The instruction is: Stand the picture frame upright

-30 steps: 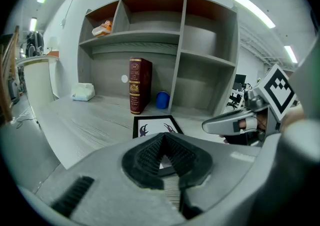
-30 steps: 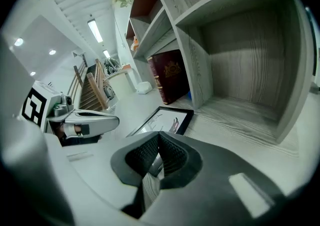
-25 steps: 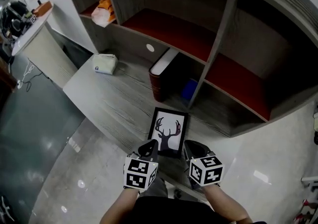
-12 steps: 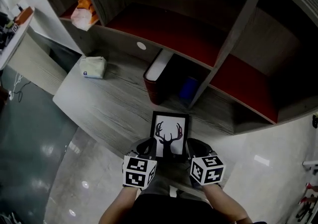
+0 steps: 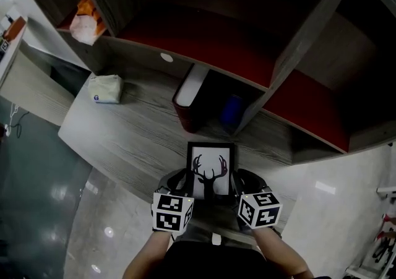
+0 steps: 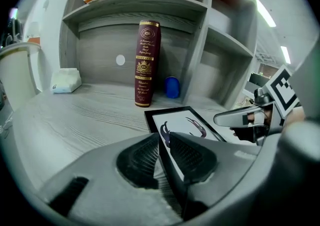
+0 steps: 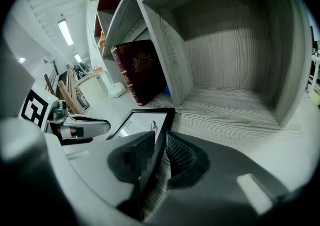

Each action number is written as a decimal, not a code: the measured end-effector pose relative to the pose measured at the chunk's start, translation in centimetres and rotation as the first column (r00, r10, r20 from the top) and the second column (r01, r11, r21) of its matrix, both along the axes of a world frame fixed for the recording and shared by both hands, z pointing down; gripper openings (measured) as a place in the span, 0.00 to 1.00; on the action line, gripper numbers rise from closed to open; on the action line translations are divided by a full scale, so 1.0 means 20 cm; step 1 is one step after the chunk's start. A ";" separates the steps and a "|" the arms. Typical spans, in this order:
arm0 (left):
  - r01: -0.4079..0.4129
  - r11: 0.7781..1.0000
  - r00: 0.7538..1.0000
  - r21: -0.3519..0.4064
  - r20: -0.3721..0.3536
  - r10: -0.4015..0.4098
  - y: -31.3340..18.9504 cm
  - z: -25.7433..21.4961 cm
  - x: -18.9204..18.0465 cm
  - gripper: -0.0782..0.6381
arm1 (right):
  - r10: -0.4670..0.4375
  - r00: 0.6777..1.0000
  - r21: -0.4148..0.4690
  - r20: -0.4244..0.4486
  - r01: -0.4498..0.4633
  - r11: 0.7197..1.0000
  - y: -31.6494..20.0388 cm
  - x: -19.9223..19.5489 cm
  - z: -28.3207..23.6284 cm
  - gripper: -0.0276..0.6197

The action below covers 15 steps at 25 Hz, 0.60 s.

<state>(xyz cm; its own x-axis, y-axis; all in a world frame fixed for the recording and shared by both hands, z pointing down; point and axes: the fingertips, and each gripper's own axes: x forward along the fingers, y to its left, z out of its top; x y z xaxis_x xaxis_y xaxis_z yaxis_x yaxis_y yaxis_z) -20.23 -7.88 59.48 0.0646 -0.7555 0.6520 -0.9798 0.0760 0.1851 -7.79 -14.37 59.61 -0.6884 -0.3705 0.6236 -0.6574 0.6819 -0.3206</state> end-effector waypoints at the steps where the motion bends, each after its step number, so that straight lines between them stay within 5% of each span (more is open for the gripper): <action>1: 0.000 1.000 1.000 -0.003 -0.002 0.000 0.00 0.01 0.00 0.21 | 0.000 1.000 -0.002 0.000 0.000 1.000 0.00 -0.01 0.00 0.13; 15: 0.004 0.999 0.999 -0.043 -0.047 -0.006 -0.02 0.09 -0.01 0.31 | 0.011 0.999 -0.024 -0.053 -0.012 1.000 -0.01 -0.06 0.10 0.21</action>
<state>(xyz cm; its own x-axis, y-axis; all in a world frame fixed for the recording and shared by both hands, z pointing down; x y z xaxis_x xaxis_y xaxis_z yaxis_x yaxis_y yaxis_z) -20.37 -8.30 61.20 0.0923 -0.7271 0.6803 -0.9696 0.0899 0.2277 -9.05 -14.62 61.51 -0.6499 -0.3623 0.6681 -0.6815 0.6669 -0.3014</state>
